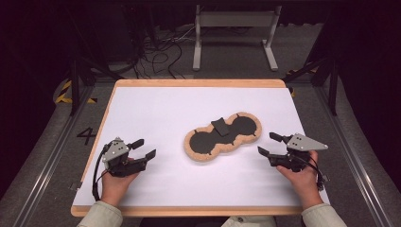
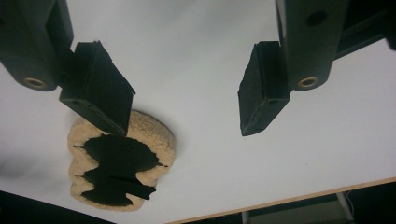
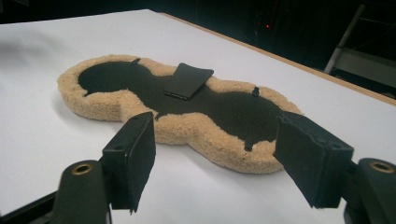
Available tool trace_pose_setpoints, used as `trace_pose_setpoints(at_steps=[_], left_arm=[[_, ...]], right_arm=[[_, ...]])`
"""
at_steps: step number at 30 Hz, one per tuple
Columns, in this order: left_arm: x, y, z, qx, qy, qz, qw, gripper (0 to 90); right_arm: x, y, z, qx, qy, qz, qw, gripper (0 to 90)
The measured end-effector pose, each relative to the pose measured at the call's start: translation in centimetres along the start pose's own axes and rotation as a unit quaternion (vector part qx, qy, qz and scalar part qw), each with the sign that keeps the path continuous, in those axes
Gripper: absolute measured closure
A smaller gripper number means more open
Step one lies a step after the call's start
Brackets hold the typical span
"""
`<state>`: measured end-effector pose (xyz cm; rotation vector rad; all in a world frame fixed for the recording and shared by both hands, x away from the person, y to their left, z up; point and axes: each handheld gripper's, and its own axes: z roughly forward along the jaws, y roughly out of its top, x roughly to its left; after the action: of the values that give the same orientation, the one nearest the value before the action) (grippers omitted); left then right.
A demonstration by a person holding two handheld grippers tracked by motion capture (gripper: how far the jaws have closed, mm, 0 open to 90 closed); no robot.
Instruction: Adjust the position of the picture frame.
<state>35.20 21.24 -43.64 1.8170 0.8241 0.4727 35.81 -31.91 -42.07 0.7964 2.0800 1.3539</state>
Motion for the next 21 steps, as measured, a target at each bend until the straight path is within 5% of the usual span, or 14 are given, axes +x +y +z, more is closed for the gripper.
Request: trace_pose_setpoints(at_steps=[21], left_arm=[[0.15,0.13,0.20,0.001,-0.006,-0.007,1.0000,35.8]], right_arm=[[-0.18,-0.23,-0.13,0.002,0.006,0.007,1.0000,29.2]])
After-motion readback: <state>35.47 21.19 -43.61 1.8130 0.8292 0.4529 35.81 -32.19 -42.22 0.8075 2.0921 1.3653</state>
